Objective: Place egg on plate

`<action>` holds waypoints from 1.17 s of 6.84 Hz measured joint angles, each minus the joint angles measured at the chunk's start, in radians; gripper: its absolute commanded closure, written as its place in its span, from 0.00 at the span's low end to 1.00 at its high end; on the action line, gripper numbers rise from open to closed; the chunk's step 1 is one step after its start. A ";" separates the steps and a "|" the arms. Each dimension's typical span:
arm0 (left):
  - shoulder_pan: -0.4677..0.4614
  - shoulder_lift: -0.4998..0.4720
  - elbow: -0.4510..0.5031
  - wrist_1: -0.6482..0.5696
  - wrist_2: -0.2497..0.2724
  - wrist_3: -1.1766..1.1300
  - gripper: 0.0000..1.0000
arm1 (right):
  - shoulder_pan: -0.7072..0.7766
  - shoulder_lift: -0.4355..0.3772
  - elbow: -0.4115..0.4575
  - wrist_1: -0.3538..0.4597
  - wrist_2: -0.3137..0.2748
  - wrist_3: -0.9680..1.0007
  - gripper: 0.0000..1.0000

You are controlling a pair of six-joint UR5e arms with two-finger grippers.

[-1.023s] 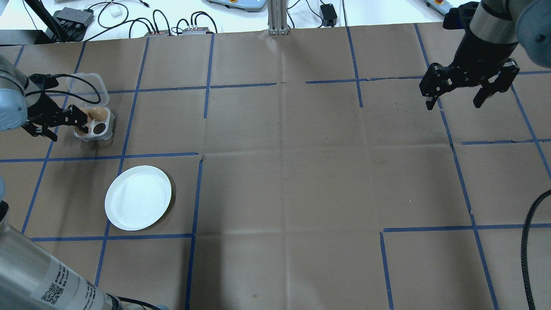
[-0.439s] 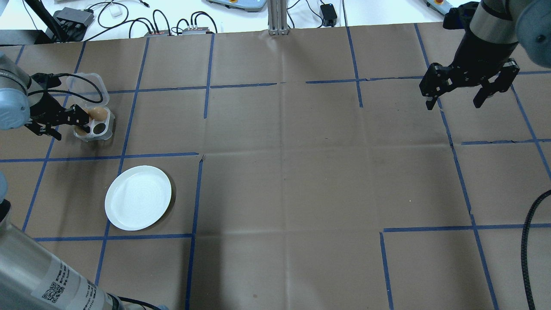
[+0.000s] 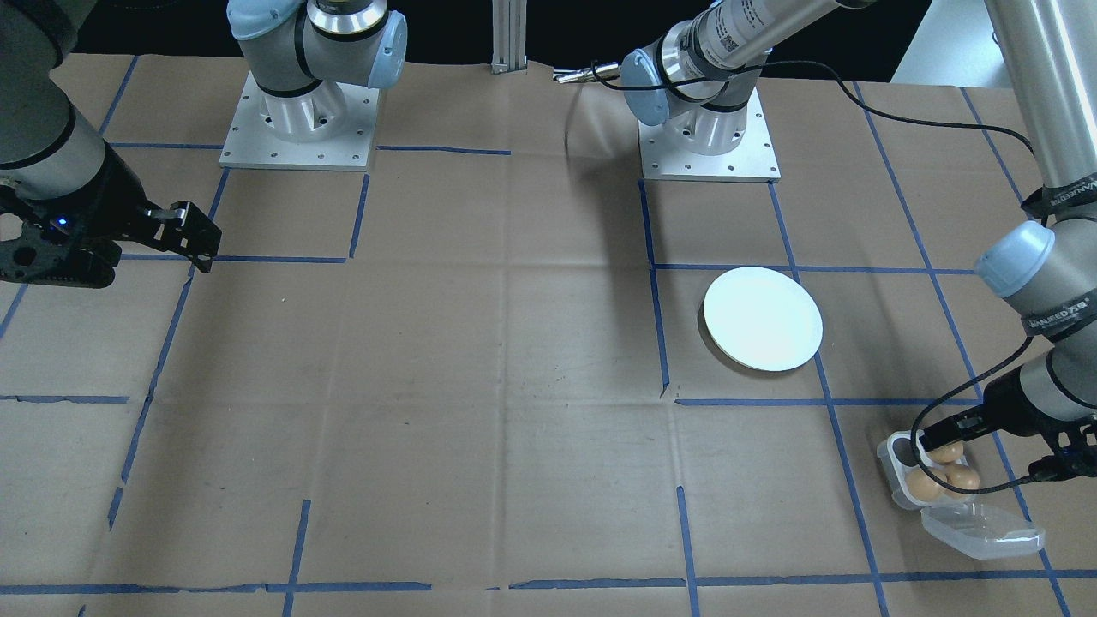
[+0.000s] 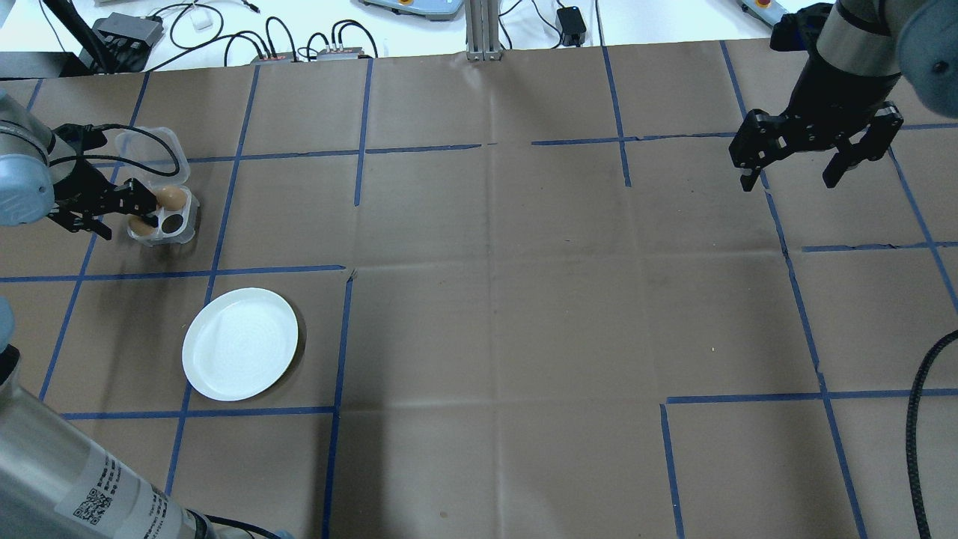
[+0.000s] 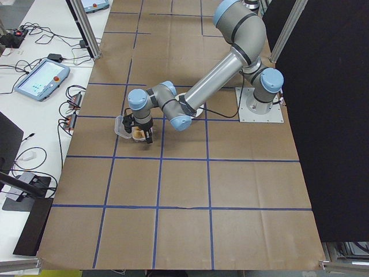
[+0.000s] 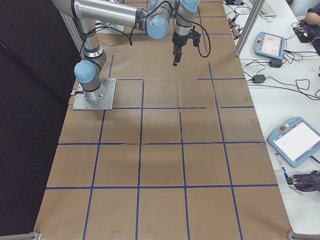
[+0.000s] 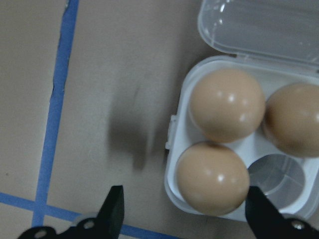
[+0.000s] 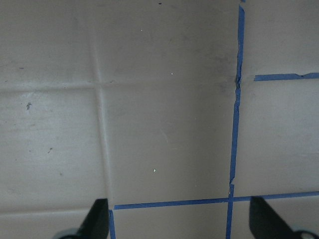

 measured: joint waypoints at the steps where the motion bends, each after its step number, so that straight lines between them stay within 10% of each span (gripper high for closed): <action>1: -0.001 -0.002 0.000 0.005 -0.005 0.000 0.13 | 0.000 0.000 0.000 0.000 0.000 0.000 0.00; 3: -0.009 -0.005 0.000 0.011 -0.007 0.001 0.23 | 0.000 0.000 0.000 0.000 0.000 0.000 0.00; 8: -0.012 -0.006 0.001 0.014 -0.035 -0.004 0.82 | 0.000 0.000 0.000 0.000 0.000 0.000 0.00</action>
